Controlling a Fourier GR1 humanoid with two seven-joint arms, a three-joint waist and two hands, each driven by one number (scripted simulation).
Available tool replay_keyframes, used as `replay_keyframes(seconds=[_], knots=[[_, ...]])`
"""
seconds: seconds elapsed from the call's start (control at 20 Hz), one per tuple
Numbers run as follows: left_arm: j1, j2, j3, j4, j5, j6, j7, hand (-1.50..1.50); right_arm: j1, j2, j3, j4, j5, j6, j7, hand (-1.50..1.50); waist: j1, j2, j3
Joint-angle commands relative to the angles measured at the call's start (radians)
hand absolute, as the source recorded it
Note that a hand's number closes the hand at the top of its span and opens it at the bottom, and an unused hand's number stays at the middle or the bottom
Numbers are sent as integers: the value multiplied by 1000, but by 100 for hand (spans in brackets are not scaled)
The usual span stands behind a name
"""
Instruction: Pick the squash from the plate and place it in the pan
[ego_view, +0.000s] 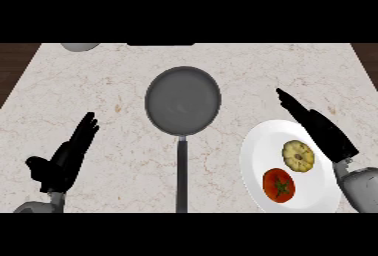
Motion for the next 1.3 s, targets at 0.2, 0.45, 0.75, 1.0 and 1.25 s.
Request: replay_keyframes(seconds=[0.2, 0.45, 0.75, 1.0, 1.25], knots=[[-113, 3, 62, -65, 24, 60, 84, 0, -211, 39, 137, -104, -101, 358, -146, 150, 54, -13, -25], [-110, -26, 83, -73, 59, 106, 158, 0, -236, -245, 40, -191, 168, 390, -477, 150, -25, -23, -22], [-152, -24, 66, -160, 43, 153, 264, 0, -190, -467, -83, -40, 347, 392, -833, -150, -19, -15, -24], [-140, -9, 91, -158, 43, 127, 263, 0, -225, -487, -26, -90, 505, 357, -922, -150, -16, -17, -28], [-182, -14, 89, -197, 23, 164, 338, 0, -318, -432, 99, -175, 639, 383, -785, -150, -9, -16, -29]])
